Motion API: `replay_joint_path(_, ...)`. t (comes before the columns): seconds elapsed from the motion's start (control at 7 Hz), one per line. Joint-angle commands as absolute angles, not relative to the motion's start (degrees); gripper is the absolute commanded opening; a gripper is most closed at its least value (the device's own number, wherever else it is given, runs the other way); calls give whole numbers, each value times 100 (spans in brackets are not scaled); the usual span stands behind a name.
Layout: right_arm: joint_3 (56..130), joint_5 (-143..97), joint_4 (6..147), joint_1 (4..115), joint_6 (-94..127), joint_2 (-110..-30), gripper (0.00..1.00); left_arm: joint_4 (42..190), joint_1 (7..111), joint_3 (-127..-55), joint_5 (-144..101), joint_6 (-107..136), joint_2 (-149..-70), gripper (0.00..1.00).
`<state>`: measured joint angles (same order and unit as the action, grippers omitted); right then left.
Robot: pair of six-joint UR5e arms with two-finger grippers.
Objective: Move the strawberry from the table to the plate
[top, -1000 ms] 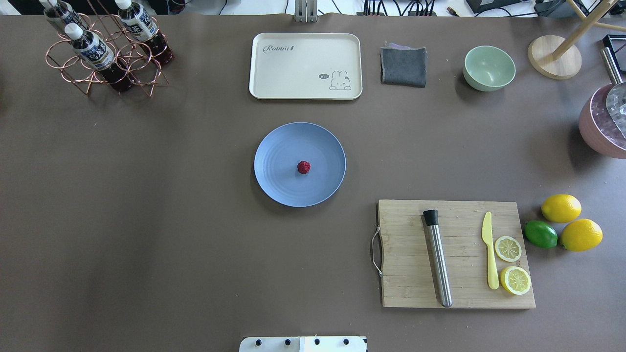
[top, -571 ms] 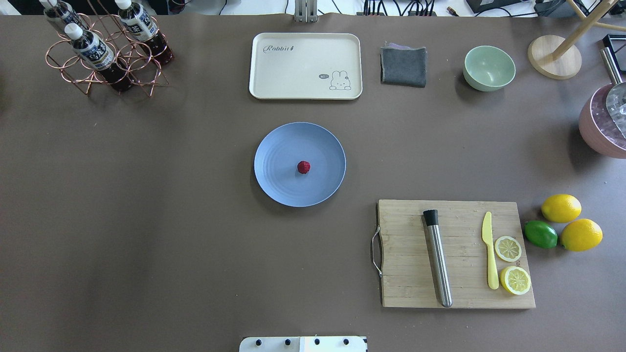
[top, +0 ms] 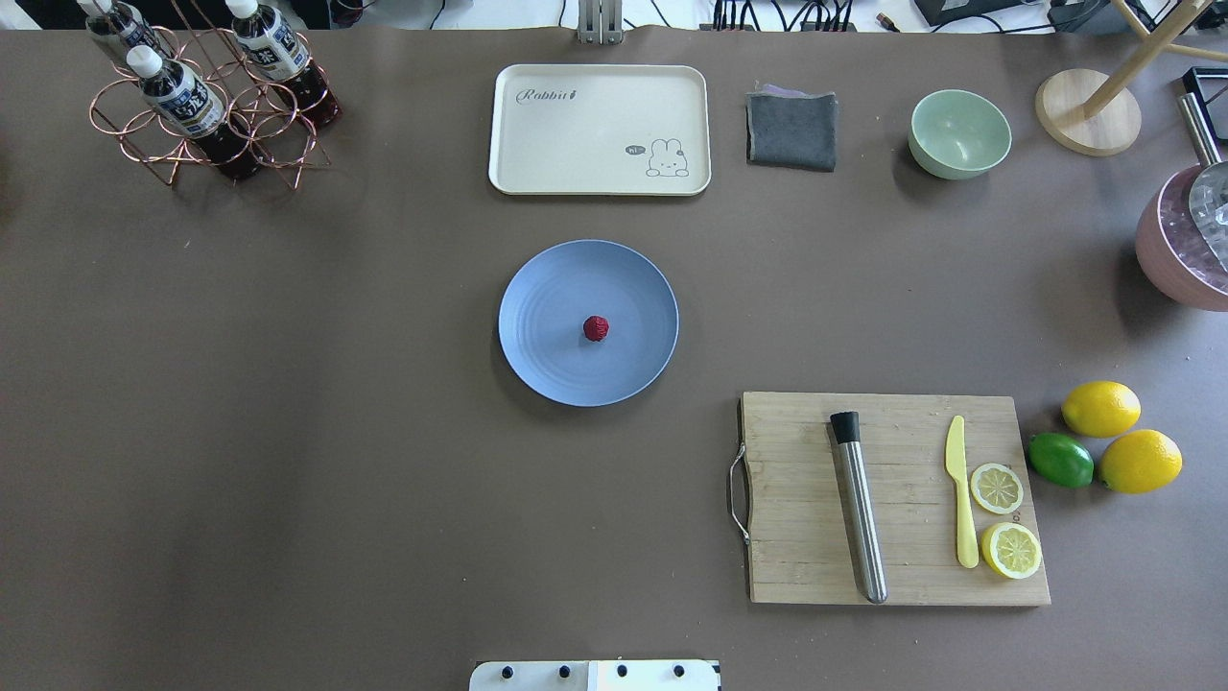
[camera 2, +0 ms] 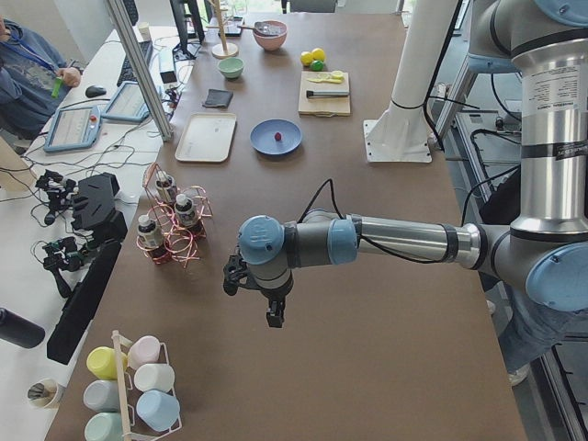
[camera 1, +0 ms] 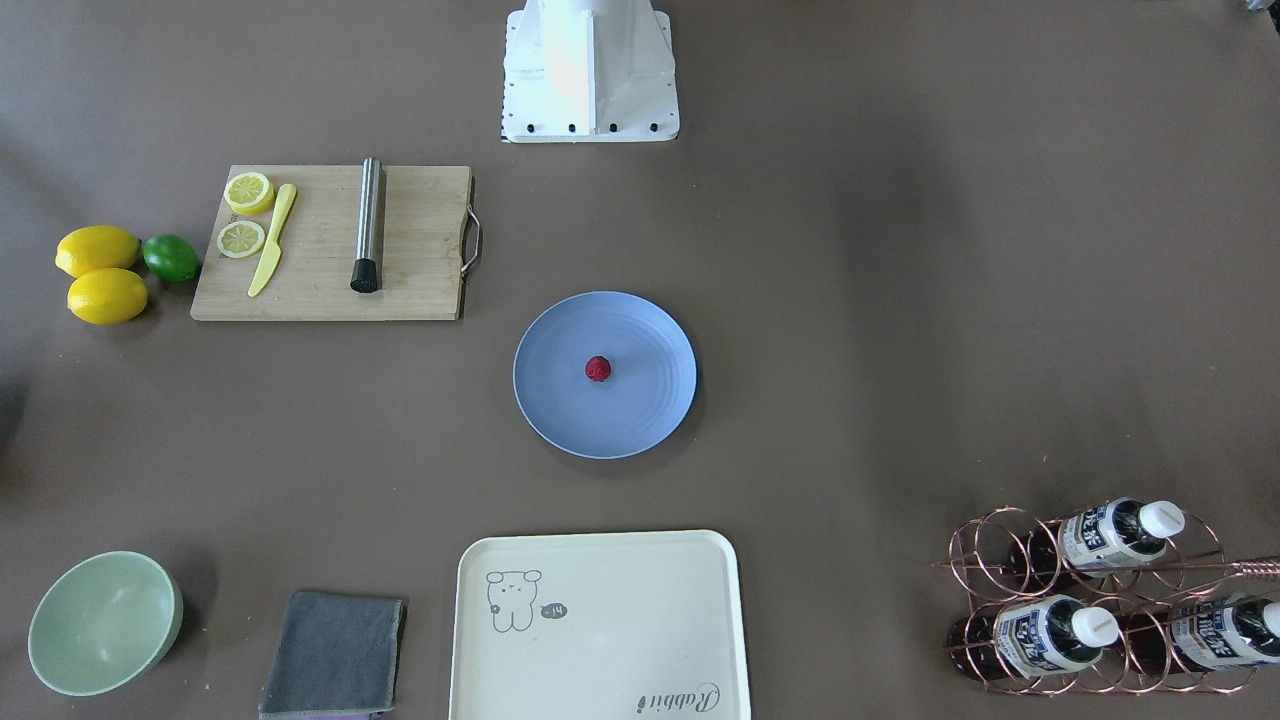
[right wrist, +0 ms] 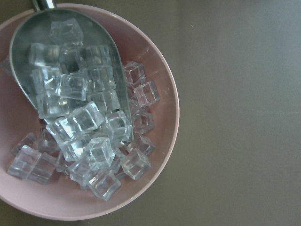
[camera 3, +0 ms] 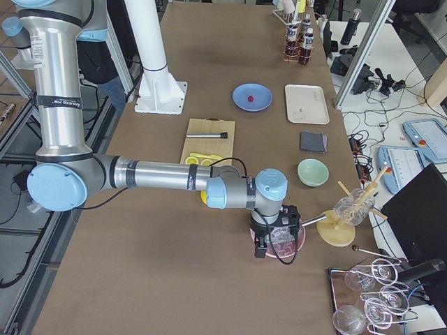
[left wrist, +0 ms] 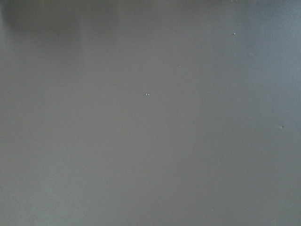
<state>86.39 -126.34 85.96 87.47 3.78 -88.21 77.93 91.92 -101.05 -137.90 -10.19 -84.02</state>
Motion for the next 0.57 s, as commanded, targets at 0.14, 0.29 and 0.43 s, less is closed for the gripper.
replay_joint_path(0.14, 8631, -12691, 8596, 8745, 378, -8816, 100, 7805, 9193, -10090, -13790, -1020, -8402, 99)
replay_joint_path(0.29, 8631, -12691, 8596, 8745, 378, -8815, 100, 7813, 9193, -10099, -13790, -1020, -8402, 99)
replay_joint_path(0.43, 8631, -12691, 8596, 8745, 378, -8815, 100, 7822, 9193, -10081, -13790, -1011, -8402, 99)
